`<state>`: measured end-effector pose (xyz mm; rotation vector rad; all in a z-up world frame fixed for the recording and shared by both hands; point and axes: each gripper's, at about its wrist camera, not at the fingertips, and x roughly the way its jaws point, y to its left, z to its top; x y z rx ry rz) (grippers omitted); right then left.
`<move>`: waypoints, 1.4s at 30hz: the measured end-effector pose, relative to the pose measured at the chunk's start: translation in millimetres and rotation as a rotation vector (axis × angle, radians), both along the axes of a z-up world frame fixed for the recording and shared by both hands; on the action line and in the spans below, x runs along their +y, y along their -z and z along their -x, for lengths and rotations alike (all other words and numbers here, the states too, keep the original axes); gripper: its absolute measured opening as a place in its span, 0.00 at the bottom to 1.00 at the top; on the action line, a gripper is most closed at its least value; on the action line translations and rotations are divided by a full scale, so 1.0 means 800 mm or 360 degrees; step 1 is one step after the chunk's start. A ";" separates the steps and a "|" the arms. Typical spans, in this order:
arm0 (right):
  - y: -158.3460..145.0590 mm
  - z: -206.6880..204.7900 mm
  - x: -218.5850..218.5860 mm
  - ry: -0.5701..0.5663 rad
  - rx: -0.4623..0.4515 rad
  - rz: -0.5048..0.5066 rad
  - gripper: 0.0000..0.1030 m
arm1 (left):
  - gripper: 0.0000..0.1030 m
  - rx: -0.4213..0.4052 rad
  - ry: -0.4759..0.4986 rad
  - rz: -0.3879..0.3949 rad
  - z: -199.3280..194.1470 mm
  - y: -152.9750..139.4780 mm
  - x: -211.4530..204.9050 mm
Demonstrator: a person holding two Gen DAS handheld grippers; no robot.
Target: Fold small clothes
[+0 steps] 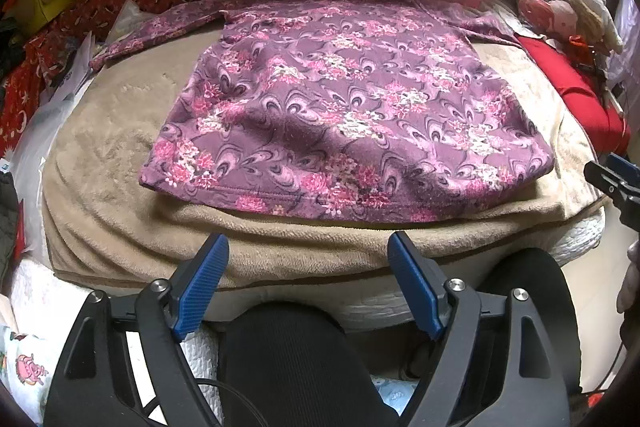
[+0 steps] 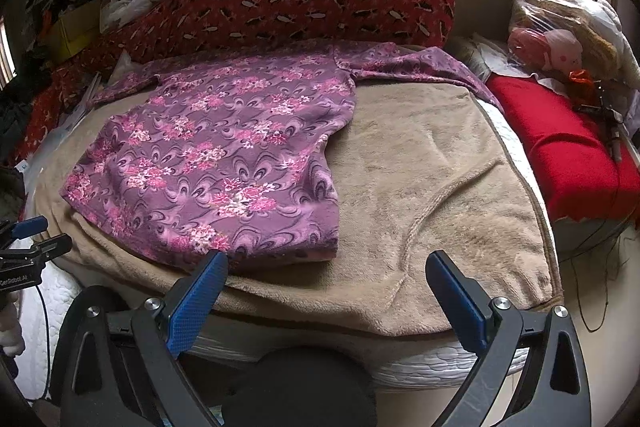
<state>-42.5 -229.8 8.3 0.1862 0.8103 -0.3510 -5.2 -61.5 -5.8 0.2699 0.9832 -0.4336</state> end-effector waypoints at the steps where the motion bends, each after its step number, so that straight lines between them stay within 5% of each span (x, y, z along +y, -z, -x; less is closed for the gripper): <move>1: 0.001 -0.002 0.001 -0.0006 0.0005 -0.0004 0.97 | 0.80 0.0002 -0.0001 -0.0001 -0.002 0.000 0.000; 14: 0.011 -0.023 -0.011 0.0002 0.0038 -0.0067 0.97 | 0.80 0.0124 -0.0081 0.0041 -0.037 0.015 0.017; 22: 0.038 -0.053 -0.073 0.0130 0.0034 -0.0370 0.97 | 0.80 0.0383 -0.0577 0.0246 -0.141 0.039 0.116; 27: 0.069 -0.085 -0.065 0.0024 0.0128 -0.0441 0.94 | 0.79 0.0569 -0.0623 0.0365 -0.177 0.068 0.123; 28: 0.077 -0.092 -0.061 -0.0018 0.0148 -0.0468 0.91 | 0.79 0.0610 -0.0636 0.0391 -0.184 0.076 0.123; 32: 0.089 -0.101 -0.049 -0.0129 0.0189 -0.0562 0.43 | 0.79 0.0687 -0.0810 0.0543 -0.198 0.089 0.133; 34: 0.085 -0.096 -0.046 -0.0184 0.0157 -0.0558 0.12 | 0.63 0.0678 -0.0852 0.0605 -0.198 0.086 0.139; 36: 0.079 -0.090 -0.049 -0.0221 0.0100 -0.0601 0.09 | 0.05 0.0649 -0.0812 0.0570 -0.200 0.079 0.143; 42: 0.033 -0.051 -0.065 -0.0251 -0.0162 -0.0739 0.05 | 0.02 0.0626 -0.0821 0.0679 -0.183 0.057 0.169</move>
